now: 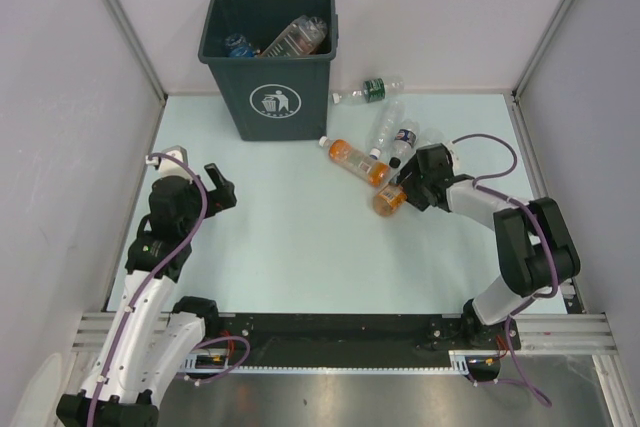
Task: Put the plastic bottles in the bin
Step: Pick up the plastic bottle at the center of the board.
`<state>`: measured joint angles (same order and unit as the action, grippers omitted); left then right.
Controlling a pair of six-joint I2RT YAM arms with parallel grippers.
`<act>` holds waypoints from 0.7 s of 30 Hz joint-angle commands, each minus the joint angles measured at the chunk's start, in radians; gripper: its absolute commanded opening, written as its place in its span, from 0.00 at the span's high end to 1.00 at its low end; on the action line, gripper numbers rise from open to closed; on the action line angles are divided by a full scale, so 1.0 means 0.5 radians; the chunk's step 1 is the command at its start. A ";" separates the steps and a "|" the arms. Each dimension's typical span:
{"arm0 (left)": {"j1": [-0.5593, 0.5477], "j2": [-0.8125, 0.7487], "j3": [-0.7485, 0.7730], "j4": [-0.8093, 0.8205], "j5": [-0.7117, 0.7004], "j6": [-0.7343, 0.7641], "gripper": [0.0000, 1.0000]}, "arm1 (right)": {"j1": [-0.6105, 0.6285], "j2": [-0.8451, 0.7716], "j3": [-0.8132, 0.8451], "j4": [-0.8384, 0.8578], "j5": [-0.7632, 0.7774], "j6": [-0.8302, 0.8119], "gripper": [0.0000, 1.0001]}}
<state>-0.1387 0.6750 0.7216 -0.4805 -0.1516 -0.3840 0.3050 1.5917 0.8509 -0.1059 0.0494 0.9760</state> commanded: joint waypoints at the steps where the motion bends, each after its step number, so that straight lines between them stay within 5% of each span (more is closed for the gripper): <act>1: 0.020 -0.022 -0.004 0.062 0.024 0.001 0.00 | 0.025 0.059 0.102 -0.021 -0.010 -0.019 0.35; 6: 0.026 -0.022 -0.004 0.059 0.027 0.001 0.00 | 0.074 0.041 0.157 -0.110 0.094 -0.129 0.38; 14: 0.032 -0.025 -0.004 0.059 0.030 0.001 0.00 | 0.218 -0.155 0.307 -0.331 0.434 -0.268 0.60; 21: 0.032 -0.019 -0.004 0.062 0.058 -0.005 0.00 | 0.341 -0.462 0.510 -0.439 0.644 -0.436 0.63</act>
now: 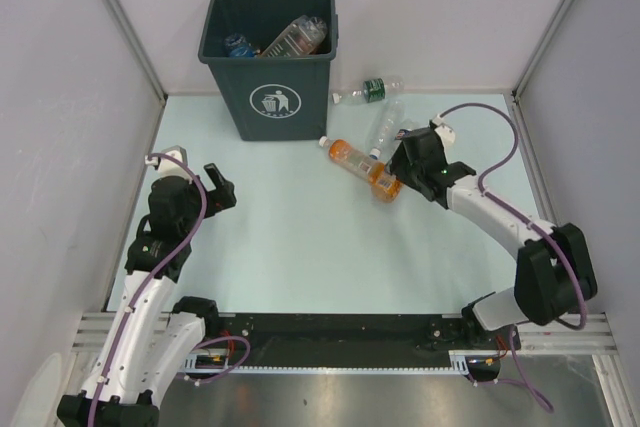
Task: Put the plastic bottles in the bin
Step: Pick up the plastic bottle at the center of the board.
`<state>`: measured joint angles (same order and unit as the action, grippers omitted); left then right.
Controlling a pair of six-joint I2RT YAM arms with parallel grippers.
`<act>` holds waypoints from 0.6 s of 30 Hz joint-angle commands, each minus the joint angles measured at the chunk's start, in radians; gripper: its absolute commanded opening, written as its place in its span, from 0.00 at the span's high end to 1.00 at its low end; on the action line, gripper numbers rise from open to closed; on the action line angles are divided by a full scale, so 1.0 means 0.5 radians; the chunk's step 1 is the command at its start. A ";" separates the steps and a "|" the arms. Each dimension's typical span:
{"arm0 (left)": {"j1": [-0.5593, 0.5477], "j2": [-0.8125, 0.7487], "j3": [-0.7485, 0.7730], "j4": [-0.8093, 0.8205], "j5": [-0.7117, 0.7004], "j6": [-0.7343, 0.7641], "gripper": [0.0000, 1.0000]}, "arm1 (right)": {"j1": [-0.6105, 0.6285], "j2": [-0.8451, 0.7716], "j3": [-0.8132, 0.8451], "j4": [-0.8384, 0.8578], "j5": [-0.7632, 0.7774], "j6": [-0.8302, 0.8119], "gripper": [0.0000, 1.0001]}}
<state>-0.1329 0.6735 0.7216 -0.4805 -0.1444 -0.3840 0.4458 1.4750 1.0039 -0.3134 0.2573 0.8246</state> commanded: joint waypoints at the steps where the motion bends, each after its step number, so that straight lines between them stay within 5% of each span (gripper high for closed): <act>1: 0.023 -0.015 -0.004 0.065 0.043 -0.002 0.00 | 0.072 -0.250 0.229 -0.005 0.231 -0.188 0.63; 10: 0.030 -0.031 -0.004 0.062 0.049 -0.005 0.00 | 0.154 -0.247 0.661 0.295 0.200 -0.465 0.65; 18: 0.042 -0.037 -0.007 0.065 0.056 -0.008 0.00 | 0.228 0.135 1.317 0.532 0.200 -0.756 0.65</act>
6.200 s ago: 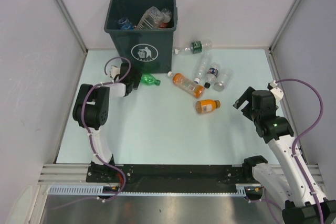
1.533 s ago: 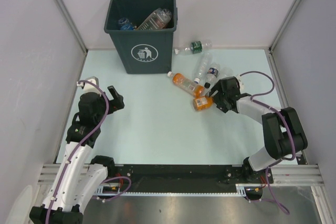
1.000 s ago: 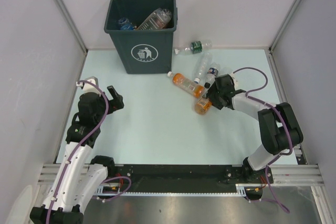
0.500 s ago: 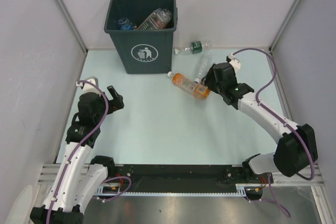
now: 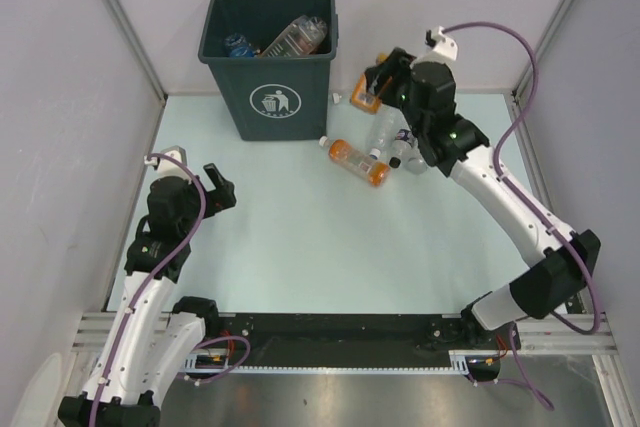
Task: Put the plastic bottles in the bin
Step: Pick up the plastic bottle at the center of the board, then place the plastic bottle in the trash bin.
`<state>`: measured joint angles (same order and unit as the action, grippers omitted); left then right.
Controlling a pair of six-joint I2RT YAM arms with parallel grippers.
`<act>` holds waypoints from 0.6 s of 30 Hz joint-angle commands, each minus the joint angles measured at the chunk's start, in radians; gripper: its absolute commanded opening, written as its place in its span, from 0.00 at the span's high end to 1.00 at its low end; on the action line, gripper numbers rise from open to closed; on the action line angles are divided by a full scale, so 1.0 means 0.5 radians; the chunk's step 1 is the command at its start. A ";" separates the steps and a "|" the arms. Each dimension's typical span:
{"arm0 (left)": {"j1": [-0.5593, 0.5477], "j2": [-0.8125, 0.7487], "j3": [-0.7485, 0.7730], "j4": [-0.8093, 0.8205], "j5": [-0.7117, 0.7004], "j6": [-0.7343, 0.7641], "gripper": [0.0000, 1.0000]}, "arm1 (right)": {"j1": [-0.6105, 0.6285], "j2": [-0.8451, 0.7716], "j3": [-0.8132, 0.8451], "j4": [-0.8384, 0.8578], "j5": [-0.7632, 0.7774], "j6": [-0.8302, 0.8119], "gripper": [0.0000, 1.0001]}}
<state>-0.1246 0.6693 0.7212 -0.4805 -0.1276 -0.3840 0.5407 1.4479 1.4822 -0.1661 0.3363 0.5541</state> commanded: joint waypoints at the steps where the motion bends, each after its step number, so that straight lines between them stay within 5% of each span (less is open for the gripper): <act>1: 0.028 -0.026 -0.007 0.062 0.025 -0.008 0.00 | 0.047 0.257 0.443 0.237 0.033 -0.249 0.66; 9: 0.044 -0.053 -0.019 0.065 0.022 -0.017 0.00 | 0.143 0.752 1.020 0.498 0.012 -0.442 0.67; 18: 0.047 -0.059 -0.022 0.074 0.037 -0.024 0.00 | 0.274 1.129 1.244 1.038 -0.038 -0.458 0.70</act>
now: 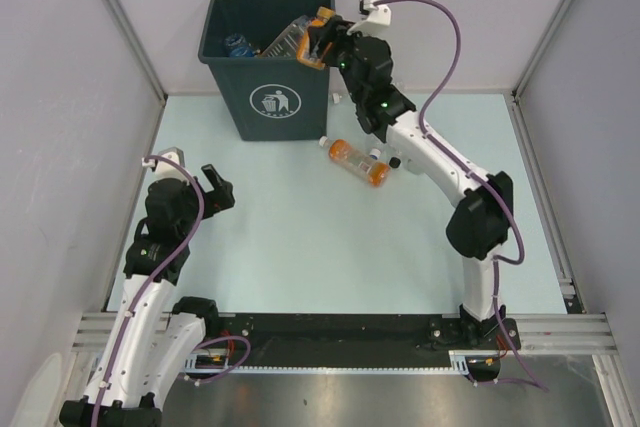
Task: Put the plastic bottles in the bin
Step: Place the plastic bottle in the trash bin.
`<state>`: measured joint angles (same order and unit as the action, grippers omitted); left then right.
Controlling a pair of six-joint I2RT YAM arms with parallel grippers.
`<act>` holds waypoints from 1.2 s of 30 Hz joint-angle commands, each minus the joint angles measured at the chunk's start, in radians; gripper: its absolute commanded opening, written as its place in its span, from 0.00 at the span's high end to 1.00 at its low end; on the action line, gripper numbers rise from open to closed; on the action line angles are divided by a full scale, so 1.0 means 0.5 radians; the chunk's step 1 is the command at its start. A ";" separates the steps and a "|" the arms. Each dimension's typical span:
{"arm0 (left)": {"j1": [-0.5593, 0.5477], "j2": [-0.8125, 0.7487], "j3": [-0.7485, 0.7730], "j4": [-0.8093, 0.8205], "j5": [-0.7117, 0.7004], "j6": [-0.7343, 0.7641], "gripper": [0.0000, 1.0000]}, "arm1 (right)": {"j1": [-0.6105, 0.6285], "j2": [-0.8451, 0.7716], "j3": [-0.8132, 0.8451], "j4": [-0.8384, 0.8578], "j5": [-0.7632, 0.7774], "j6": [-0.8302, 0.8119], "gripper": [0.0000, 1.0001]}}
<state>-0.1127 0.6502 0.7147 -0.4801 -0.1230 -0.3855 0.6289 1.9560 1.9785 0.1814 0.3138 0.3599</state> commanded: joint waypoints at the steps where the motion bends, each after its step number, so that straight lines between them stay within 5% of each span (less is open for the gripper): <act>1: 0.023 -0.021 -0.012 0.067 0.028 -0.018 0.00 | 0.113 0.150 0.365 0.349 0.026 -0.079 0.70; 20: 0.023 -0.033 -0.024 0.052 0.040 -0.027 0.00 | 0.138 1.012 1.295 0.555 0.158 -0.429 0.64; 23: 0.023 -0.030 -0.027 0.055 0.040 -0.027 0.00 | 0.111 0.988 1.253 0.561 0.152 -0.416 0.42; 24: 0.026 -0.027 -0.027 0.055 0.044 -0.027 0.00 | 0.108 0.963 1.207 0.591 0.158 -0.434 0.20; 26: 0.023 -0.015 -0.024 0.058 0.050 -0.027 0.00 | 0.114 0.856 1.041 0.649 0.146 -0.499 0.01; 36: 0.029 -0.015 -0.024 0.055 0.041 -0.027 0.00 | 0.157 0.454 0.611 0.855 0.136 -0.643 0.01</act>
<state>-0.1097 0.6476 0.7048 -0.4805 -0.1181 -0.3916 0.6991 2.3325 2.3333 0.4870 0.3618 0.0849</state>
